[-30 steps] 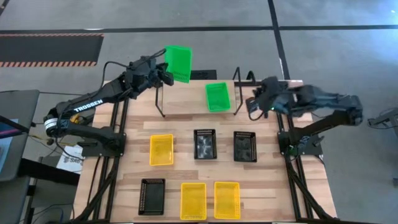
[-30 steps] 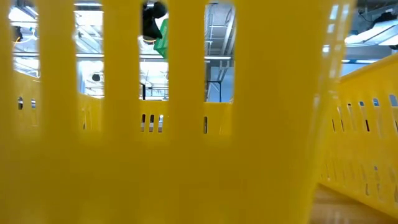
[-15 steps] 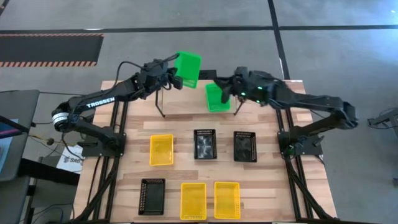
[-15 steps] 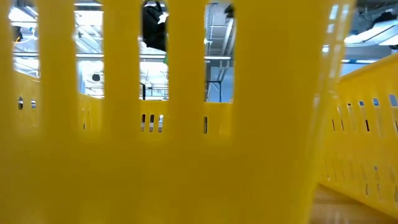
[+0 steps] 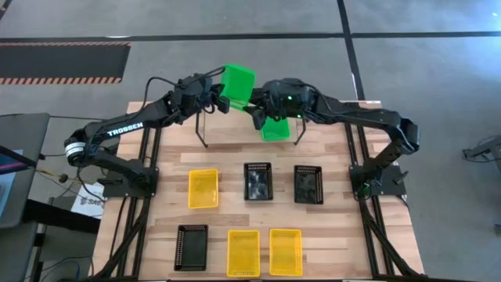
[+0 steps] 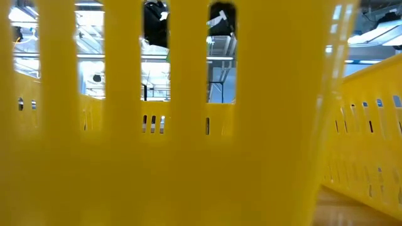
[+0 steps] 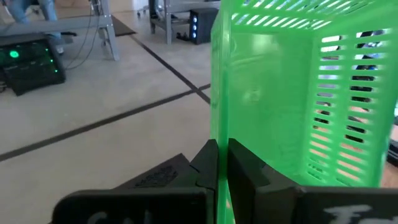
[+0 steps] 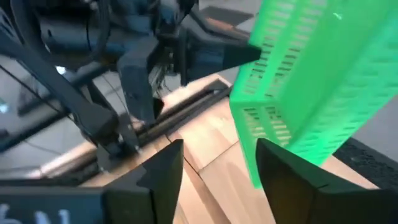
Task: Stack baskets on shelf by color
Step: Stack the green bin on the green bin on the shelf
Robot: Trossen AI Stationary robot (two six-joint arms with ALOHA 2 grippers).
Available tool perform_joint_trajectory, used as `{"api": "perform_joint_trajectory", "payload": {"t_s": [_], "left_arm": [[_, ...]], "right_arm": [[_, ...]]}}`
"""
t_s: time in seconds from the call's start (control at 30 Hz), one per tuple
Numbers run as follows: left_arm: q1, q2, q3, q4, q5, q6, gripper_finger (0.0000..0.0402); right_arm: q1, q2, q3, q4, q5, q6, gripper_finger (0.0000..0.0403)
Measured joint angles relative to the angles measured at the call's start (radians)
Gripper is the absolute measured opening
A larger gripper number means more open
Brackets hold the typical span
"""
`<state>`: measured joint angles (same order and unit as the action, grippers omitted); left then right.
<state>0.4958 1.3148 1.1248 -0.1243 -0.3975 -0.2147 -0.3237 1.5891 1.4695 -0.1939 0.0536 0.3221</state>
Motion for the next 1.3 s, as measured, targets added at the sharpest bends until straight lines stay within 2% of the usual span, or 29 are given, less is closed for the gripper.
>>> {"api": "perform_joint_trajectory", "payload": {"t_s": [0.07, 0.23, 0.43, 0.6, 0.9, 1.07, 1.2, 1.3], "left_arm": [[0.000, 0.000, 0.000, 0.003, 0.018, 0.001, 0.0000], [0.000, -0.006, 0.000, 0.004, 0.038, 0.002, 0.0000], [0.000, -0.006, 0.000, 0.006, 0.036, 0.013, 0.0000], [0.000, -0.006, 0.000, 0.009, 0.036, 0.013, 0.0000], [-0.007, -0.006, 0.000, 0.010, 0.062, 0.012, 0.0000], [-0.009, -0.008, 0.000, 0.010, 0.072, 0.012, 0.0000], [-0.018, -0.010, 0.000, 0.015, 0.090, 0.009, 0.0000], [-0.025, -0.010, 0.000, 0.015, 0.096, 0.009, 0.0000]], "right_arm": [[0.000, 0.020, 0.050, -0.057, 0.002, -0.027, 0.0231], [-0.012, 0.054, 0.141, -0.218, 0.101, -0.103, 0.0231], [-0.050, 0.046, 0.172, -0.310, 0.132, -0.113, 0.0229], [-0.066, 0.047, 0.172, -0.296, 0.139, -0.080, 0.0228], [-0.065, 0.163, 0.172, -0.233, 0.156, -0.084, 0.0227], [-0.073, 0.186, 0.171, -0.167, 0.160, -0.092, 0.0225], [-0.089, 0.185, 0.171, -0.139, 0.171, -0.087, 0.0199], [-0.107, 0.185, 0.171, -0.139, 0.179, -0.087, 0.0148]]}}
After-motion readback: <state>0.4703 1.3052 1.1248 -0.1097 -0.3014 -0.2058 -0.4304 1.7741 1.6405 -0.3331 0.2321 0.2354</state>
